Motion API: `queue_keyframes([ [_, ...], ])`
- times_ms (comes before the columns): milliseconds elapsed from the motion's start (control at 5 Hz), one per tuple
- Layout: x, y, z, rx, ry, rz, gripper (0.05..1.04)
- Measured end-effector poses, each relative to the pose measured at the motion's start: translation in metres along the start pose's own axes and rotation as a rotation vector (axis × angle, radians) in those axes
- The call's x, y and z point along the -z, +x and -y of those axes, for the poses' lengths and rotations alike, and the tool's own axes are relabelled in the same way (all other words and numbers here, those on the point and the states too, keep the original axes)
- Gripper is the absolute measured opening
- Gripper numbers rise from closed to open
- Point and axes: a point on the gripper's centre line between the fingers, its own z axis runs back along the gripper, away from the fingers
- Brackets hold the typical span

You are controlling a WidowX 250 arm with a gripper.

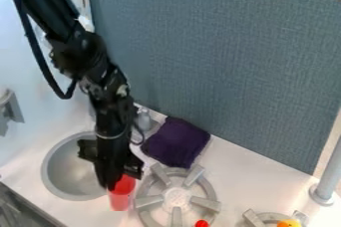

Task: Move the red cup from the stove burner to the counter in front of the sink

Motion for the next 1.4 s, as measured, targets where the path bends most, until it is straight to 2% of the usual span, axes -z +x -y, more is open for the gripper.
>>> queue_keyframes([
  [200, 0.025, 0.001, -0.002, 0.04, -0.013, -0.061, 0.087],
  [400, 0.028, 0.005, -0.009, 0.04, 0.031, -0.062, 0.087],
  [800, 0.029, 0.003, -0.01, 0.043, 0.021, -0.066, 0.108],
  [1000, 0.004, -0.011, -0.021, 0.004, -0.001, -0.041, 0.288],
  [1200, -0.043, -0.015, -0.026, 0.008, -0.092, 0.07, 0.569],
  [1400, -0.063, -0.015, -0.023, 0.022, -0.125, 0.134, 0.876],
])
